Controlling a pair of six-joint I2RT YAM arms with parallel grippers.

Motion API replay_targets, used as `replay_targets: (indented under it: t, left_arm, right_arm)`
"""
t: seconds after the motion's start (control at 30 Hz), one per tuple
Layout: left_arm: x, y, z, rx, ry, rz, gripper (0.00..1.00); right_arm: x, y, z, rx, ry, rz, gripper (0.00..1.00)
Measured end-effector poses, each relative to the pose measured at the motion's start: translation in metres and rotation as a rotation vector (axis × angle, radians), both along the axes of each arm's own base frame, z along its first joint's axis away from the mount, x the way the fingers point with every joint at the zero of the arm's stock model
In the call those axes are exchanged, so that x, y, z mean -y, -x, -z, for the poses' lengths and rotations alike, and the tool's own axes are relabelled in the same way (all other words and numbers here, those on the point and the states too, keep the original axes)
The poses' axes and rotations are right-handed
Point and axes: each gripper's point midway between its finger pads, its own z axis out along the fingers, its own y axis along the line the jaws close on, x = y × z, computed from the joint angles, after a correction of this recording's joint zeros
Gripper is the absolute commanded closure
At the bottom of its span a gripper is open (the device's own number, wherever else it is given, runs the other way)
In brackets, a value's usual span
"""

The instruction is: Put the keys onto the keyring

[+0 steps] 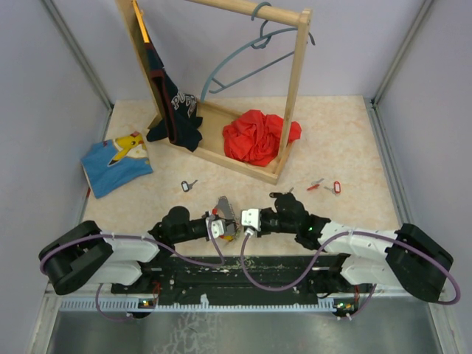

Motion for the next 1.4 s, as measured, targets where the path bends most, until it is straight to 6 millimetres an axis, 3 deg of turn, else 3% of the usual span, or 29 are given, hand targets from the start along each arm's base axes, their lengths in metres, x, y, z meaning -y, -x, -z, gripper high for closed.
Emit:
replay_targets:
  t: [1.4]
  left_arm:
    - [0.000, 0.002, 0.003, 0.000, -0.013, 0.016, 1.00]
  right_arm:
    - [-0.011, 0.000, 0.000, 0.046, -0.010, -0.034, 1.00]
